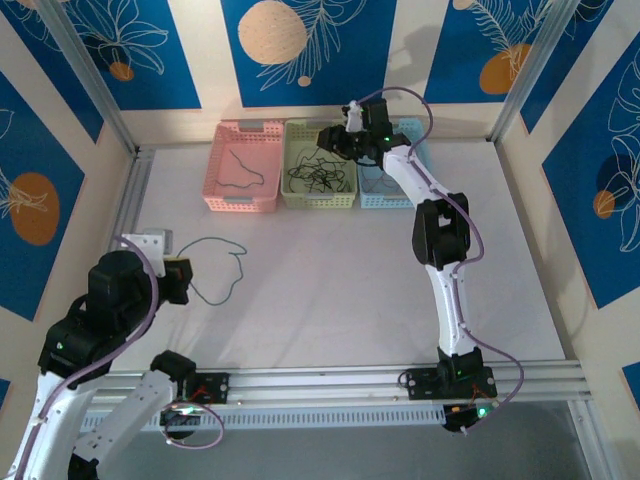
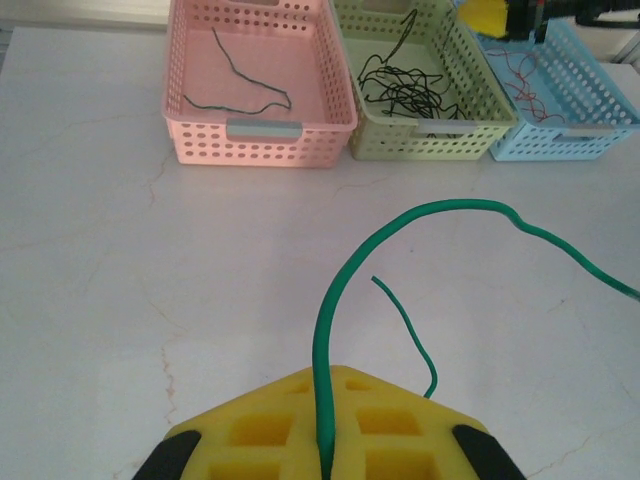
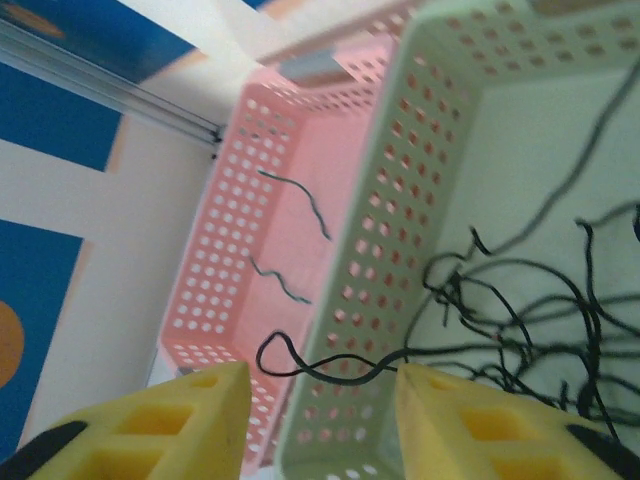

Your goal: Untangle the cables

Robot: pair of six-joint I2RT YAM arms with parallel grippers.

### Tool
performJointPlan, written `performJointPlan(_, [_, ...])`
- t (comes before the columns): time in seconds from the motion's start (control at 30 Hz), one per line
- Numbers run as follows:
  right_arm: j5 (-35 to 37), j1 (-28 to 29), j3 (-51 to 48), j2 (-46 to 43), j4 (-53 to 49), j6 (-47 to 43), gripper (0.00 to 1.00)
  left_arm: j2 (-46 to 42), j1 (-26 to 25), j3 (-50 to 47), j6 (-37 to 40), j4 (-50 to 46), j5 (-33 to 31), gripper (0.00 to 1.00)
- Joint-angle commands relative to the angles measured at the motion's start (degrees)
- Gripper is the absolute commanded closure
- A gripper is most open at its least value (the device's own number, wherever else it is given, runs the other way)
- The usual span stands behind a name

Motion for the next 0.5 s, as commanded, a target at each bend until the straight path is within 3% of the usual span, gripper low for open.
performJointPlan(0.0, [-0.58, -0.34, -1.17, -8.58, -2.75, -3.01, 0.52, 1.52, -0.26, 0.89, -0.80, 2.94, 1.49, 1.00])
performJointPlan(0.2, [-1.63, -1.24, -14.42, -21.43, -1.53, -7.04, 0.47, 6.43, -0.27, 2.01, -0.57, 8.11, 2.92, 1.00])
performJointPlan(0.47, [-2.66, -1.60, -51.72, -48.05, 13.24, -5.79, 0.47, 18.01, 0.46, 4.28, 0.09, 18.45, 0.55, 1.00])
